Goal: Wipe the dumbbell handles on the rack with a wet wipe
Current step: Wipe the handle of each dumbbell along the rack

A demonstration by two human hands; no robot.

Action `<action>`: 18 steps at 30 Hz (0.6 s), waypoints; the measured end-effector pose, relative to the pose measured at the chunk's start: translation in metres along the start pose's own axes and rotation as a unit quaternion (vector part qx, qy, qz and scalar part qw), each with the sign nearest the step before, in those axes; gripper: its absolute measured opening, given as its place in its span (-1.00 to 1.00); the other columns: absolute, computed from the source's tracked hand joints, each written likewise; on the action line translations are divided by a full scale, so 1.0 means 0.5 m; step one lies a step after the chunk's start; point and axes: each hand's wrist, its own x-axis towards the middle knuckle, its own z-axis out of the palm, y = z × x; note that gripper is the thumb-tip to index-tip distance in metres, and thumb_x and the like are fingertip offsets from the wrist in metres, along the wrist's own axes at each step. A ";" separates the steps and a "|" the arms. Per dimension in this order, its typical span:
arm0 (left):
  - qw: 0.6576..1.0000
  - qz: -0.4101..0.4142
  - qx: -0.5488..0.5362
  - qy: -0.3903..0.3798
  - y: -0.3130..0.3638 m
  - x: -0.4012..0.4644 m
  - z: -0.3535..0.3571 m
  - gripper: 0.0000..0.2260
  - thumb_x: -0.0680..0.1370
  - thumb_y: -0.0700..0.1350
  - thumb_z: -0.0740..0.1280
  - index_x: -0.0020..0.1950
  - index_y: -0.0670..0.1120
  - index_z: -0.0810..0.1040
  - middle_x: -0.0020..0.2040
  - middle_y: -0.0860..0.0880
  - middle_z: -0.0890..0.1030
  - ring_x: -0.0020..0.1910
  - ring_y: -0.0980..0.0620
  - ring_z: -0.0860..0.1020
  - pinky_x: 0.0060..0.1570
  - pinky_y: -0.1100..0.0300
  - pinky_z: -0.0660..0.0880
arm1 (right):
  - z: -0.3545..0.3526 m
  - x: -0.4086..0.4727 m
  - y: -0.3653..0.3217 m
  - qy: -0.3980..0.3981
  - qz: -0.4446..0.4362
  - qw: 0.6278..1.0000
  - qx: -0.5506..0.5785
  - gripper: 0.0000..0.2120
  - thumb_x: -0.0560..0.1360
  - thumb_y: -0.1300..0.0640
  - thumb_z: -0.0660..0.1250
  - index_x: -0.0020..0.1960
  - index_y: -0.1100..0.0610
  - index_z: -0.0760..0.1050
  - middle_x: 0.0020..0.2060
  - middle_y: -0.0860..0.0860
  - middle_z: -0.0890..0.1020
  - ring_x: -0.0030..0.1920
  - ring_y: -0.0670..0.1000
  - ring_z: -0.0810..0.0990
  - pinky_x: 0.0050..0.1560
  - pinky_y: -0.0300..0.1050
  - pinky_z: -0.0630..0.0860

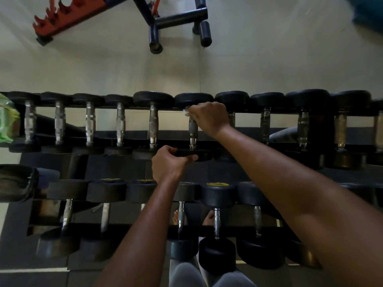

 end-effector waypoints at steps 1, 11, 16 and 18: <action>1.000 0.002 -0.015 0.002 -0.007 -0.003 0.000 -0.46 0.26 0.26 0.72 0.07 0.06 0.63 -0.08 0.15 0.66 -0.10 0.16 0.62 -0.27 0.23 0.44 | -0.003 0.003 0.003 -0.011 -0.017 0.999 -0.037 -0.82 0.71 0.05 0.31 0.02 0.01 0.68 -0.29 -0.04 0.69 -0.32 0.06 0.69 -0.27 -0.05 0.59; 0.994 0.060 -0.096 0.005 -0.057 -0.014 0.002 -0.44 0.33 0.27 0.68 0.21 0.03 0.70 0.05 0.15 0.70 0.04 0.18 0.63 -0.19 0.38 0.38 | -0.041 0.020 -0.022 -0.086 -0.081 0.980 -0.163 -0.75 0.75 -0.11 0.20 0.26 -0.11 0.62 -0.28 0.01 0.70 -0.32 0.12 0.70 -0.32 -0.08 0.50; 0.992 0.090 -0.089 0.004 -0.082 -0.010 -0.002 -0.43 0.39 0.28 0.64 0.30 0.05 0.69 0.21 0.13 0.71 0.18 0.16 0.62 -0.06 0.27 0.46 | -0.035 0.045 -0.050 -0.146 -0.051 0.973 -0.173 -0.77 0.74 -0.06 0.24 0.22 -0.12 0.67 -0.26 -0.05 0.64 -0.30 0.06 0.63 -0.27 -0.08 0.44; 0.992 0.090 -0.088 0.005 -0.087 -0.009 -0.001 -0.44 0.39 0.29 0.63 0.29 0.07 0.69 0.20 0.15 0.71 0.19 0.15 0.63 0.01 0.19 0.51 | -0.034 0.057 -0.060 -0.178 -0.053 0.971 -0.153 -0.76 0.73 -0.01 0.27 0.29 -0.13 0.68 -0.11 -0.05 0.72 -0.16 0.07 0.68 -0.14 -0.03 0.57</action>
